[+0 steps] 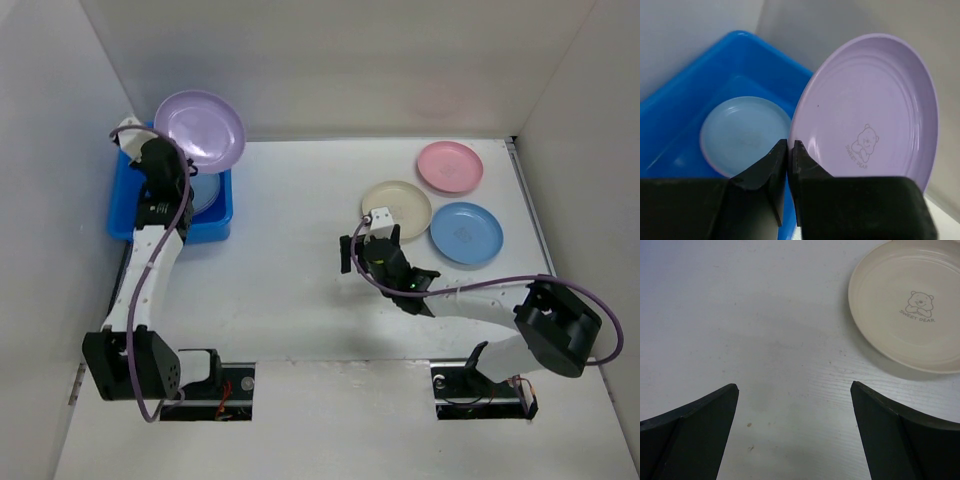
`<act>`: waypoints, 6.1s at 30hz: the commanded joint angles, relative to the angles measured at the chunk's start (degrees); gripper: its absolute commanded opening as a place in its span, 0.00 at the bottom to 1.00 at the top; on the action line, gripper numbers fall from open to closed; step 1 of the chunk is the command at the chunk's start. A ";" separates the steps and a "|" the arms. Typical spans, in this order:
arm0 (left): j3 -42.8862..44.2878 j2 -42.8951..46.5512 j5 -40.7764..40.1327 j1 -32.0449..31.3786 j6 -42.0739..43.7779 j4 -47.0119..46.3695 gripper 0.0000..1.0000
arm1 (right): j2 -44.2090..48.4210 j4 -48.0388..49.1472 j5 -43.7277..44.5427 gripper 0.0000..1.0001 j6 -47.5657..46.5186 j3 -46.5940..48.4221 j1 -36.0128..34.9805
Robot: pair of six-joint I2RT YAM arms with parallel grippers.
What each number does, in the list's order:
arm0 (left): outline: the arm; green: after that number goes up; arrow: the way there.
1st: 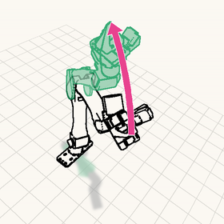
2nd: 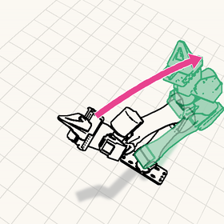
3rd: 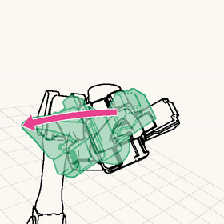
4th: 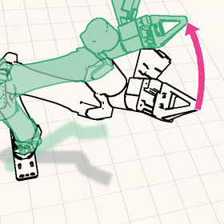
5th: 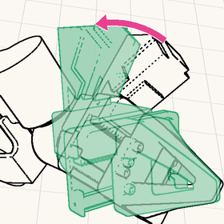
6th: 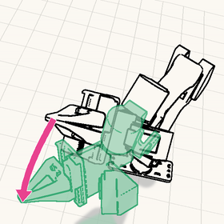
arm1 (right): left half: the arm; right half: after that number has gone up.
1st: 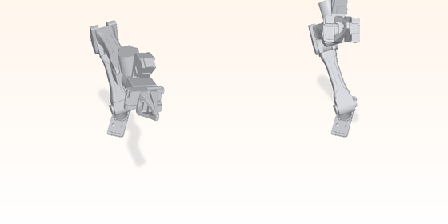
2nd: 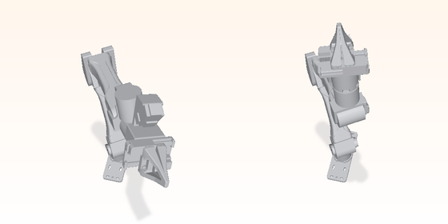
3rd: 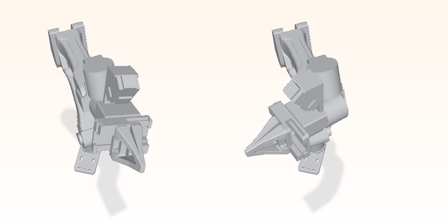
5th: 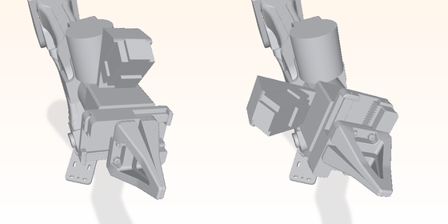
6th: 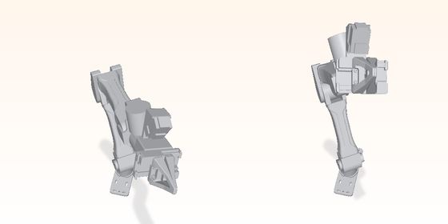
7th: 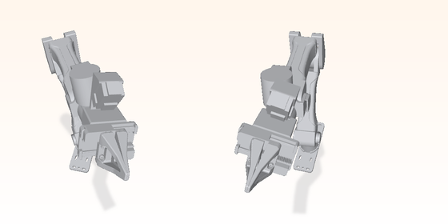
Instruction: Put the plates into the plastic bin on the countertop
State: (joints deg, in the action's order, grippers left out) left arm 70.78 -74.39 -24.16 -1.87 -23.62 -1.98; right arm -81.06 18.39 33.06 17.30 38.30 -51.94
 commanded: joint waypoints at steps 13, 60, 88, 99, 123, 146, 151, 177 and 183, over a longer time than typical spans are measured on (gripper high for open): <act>-23.06 -0.23 -5.90 14.56 -21.38 -13.66 0.03 | -1.56 1.82 1.92 1.00 -0.69 2.83 -1.54; -19.97 6.01 -0.63 -20.29 0.32 -12.45 1.00 | 8.27 -10.99 9.56 1.00 3.35 3.97 3.37; -4.53 -31.33 19.06 -36.32 -4.07 -18.15 0.92 | 13.37 -20.68 -0.19 0.95 14.25 1.43 24.57; 7.43 -42.94 23.19 -37.20 -2.84 -18.32 0.80 | 19.44 -20.06 0.08 0.96 14.25 -1.91 22.72; 9.21 -50.78 16.88 -38.52 -1.52 -13.31 0.00 | 26.21 -20.42 1.13 0.95 14.60 -4.11 20.17; -11.71 9.34 3.52 -0.67 -3.79 3.12 0.03 | 18.83 -14.17 -1.77 0.96 12.23 -2.53 17.18; -15.41 10.32 2.01 11.83 -11.27 1.02 0.03 | 17.60 -14.17 -3.09 0.96 11.00 -1.83 17.18; -0.30 -24.92 2.19 17.30 -13.21 -9.27 0.12 | 13.56 -13.91 -6.60 0.97 9.07 1.16 16.39; -0.73 -23.62 2.63 16.24 -11.98 -10.67 0.49 | 12.68 -14.35 -6.43 0.97 8.98 2.48 16.31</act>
State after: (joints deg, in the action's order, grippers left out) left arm 68.38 -100.60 -21.39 15.35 -36.16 -8.84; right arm -68.36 1.74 26.57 26.89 37.69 -35.03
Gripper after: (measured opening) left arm 0.445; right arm 0.971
